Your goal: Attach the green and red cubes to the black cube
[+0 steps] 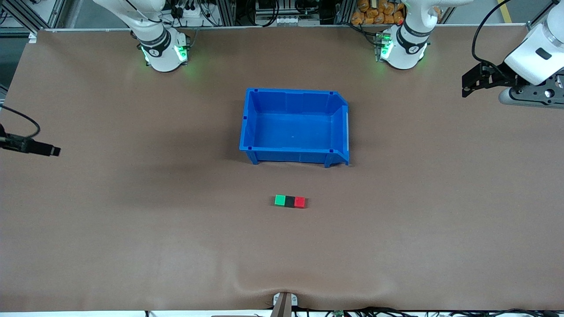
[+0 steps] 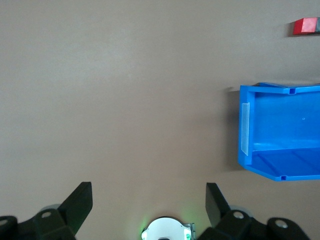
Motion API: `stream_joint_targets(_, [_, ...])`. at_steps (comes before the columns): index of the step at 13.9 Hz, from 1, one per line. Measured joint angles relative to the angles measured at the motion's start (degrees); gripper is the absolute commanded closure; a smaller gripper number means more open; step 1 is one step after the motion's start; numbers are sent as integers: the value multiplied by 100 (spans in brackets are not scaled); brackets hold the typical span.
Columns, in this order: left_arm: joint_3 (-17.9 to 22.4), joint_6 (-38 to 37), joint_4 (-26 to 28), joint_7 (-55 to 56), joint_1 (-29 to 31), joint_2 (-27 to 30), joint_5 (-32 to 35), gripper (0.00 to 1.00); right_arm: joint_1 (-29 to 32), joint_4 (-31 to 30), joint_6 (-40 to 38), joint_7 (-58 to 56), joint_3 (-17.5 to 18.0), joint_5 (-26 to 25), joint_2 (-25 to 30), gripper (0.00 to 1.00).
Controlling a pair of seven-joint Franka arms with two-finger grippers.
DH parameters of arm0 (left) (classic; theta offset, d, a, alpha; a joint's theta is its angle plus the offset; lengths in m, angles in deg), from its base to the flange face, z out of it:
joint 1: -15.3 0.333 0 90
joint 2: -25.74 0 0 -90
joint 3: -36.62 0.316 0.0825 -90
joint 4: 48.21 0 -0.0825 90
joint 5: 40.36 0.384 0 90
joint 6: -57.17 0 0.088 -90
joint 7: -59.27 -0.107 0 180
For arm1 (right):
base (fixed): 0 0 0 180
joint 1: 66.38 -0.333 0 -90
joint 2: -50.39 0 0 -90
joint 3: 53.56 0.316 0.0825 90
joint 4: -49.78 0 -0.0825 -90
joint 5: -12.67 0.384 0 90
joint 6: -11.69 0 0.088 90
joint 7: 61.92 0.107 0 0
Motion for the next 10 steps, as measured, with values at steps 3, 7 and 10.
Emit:
stream_joint_targets(3, [1, 0, 2, 0, 3, -3, 0, 0, 0, -387, -8, -20, -4, -9, 509, 0])
stream_joint_targets(7, [3, 0, 2, 0, 5, -8, 0, 0, -102, -1079, 29, -39, -79, -11, 1274, 0])
stream_joint_targets(10, [3, 0, 2, 0, 6, -8, 0, 0, -887, -1361, 64, -43, -812, -11, 1640, 0])
